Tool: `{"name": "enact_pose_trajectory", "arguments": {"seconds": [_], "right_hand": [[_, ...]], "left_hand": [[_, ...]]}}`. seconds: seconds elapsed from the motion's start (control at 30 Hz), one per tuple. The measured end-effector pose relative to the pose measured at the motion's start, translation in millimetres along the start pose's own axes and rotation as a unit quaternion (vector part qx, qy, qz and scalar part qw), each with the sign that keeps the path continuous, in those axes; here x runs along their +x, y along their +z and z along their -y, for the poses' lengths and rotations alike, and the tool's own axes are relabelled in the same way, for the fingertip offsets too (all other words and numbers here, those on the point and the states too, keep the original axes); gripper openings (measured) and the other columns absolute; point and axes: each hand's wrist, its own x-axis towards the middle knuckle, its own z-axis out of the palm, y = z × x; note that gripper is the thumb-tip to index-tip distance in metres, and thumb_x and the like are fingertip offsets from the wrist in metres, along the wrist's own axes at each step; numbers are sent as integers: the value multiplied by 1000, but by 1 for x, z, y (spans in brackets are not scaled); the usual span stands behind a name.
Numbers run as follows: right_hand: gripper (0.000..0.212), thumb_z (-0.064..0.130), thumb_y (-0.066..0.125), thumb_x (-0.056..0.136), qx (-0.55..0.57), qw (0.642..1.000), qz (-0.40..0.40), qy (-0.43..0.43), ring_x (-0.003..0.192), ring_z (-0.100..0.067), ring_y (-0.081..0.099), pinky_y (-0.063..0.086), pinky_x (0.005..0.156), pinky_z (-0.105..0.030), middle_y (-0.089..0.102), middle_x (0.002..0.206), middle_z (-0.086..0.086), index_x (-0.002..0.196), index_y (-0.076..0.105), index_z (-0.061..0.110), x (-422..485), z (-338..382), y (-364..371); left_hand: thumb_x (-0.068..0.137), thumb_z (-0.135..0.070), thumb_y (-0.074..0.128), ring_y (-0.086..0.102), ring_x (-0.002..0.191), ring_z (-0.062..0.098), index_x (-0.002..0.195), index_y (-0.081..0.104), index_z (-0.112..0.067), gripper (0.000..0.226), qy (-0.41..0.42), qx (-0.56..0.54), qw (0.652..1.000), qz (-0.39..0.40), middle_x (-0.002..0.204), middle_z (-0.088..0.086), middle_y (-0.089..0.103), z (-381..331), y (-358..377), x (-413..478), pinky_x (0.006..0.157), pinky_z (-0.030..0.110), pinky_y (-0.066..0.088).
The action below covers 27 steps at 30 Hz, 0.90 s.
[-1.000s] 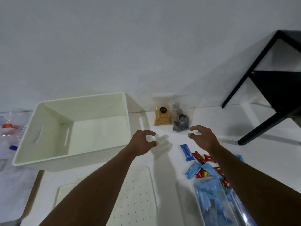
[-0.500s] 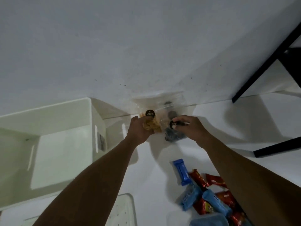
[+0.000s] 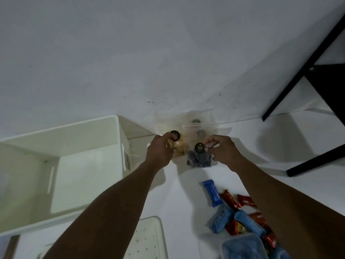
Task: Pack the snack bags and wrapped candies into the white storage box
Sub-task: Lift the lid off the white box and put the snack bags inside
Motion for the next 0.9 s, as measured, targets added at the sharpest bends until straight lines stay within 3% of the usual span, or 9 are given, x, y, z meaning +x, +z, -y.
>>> {"name": "enact_pose_trajectory", "arguments": {"seconds": [0.13,0.37,0.57,0.9], "right_hand": [[29,-11,64,83,7,999,-11,-49,83,-19,59,58,73,-42,62,84,3,90,73,16,-28,42,-10],[26,-3,70,82,0,988,-34,-148,74,-20,59,57,67,-43,60,80,3,86,75,22,-77,135,13],[20,1,71,83,-9,979,-14,-205,75,-17,60,61,72,-51,61,79,5,90,75,19,-110,207,85],[23,-3,64,82,-77,976,23,-201,77,-16,57,58,82,-42,59,78,11,95,74,12,-102,247,207]], "left_hand": [[80,-9,68,61,89,25,116,62,-40,47,43,-5,999,-21,105,3,55,-11,-49,-22,75,27,41],[81,-16,70,64,81,21,113,61,-47,45,70,-4,993,-93,103,-2,53,-3,-160,-73,73,27,42],[79,-18,77,66,79,21,107,60,-49,45,37,3,991,-130,106,-4,55,62,-245,-115,69,27,44],[78,-7,67,64,78,22,89,60,-48,43,-31,7,990,-141,102,-5,55,175,-289,-119,66,31,53]]}}
